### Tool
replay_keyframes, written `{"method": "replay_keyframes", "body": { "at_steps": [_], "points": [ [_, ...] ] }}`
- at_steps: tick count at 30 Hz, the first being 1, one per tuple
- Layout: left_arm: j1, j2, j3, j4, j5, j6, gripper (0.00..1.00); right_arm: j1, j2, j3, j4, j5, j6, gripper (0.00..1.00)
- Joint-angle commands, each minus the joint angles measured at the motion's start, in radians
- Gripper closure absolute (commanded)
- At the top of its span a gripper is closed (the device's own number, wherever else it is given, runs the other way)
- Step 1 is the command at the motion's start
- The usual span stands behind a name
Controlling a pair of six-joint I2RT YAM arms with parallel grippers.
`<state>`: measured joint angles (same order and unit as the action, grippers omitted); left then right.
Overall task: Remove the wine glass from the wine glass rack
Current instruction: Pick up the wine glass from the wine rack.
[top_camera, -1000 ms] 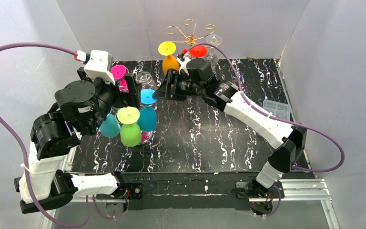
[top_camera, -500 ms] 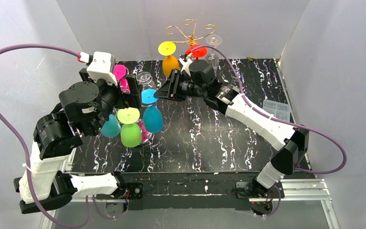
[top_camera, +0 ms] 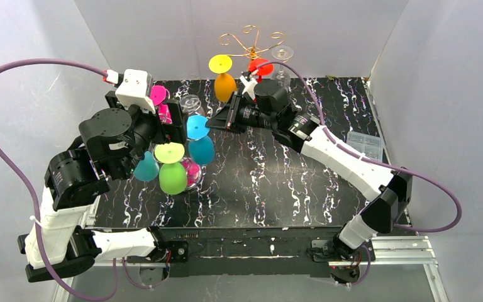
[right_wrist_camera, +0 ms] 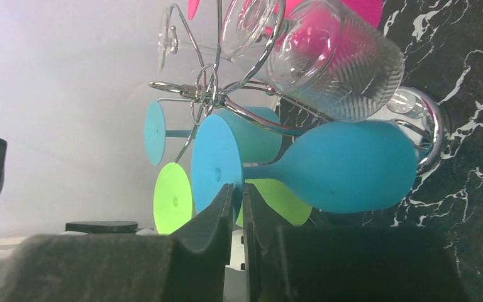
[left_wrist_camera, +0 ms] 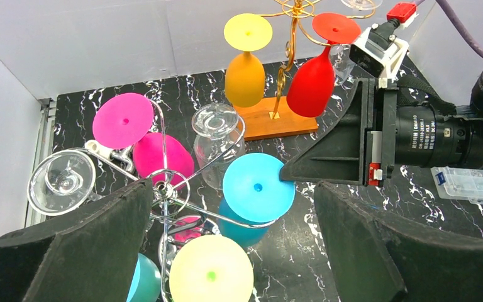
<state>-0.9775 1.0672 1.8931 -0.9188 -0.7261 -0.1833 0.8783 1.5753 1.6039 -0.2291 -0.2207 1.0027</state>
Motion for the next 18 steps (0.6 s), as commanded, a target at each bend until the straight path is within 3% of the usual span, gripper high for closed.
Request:
{"method": "replay_keyframes", "body": {
  "at_steps": [1, 8, 18],
  "points": [
    [-0.003, -0.009, -0.005, 0.019, -0.031, -0.009, 0.01, -0.010, -0.060, -0.030, 0.069, -0.016, 0.031, 0.86],
    [-0.004, -0.006, -0.010, 0.020, -0.025, -0.010, 0.01, -0.019, -0.088, -0.086, 0.119, -0.009, 0.088, 0.98],
    [-0.003, -0.006, -0.008, 0.019, -0.027, -0.013, 0.01, -0.022, -0.113, -0.123, 0.182, -0.031, 0.168, 0.99]
  ]
}}
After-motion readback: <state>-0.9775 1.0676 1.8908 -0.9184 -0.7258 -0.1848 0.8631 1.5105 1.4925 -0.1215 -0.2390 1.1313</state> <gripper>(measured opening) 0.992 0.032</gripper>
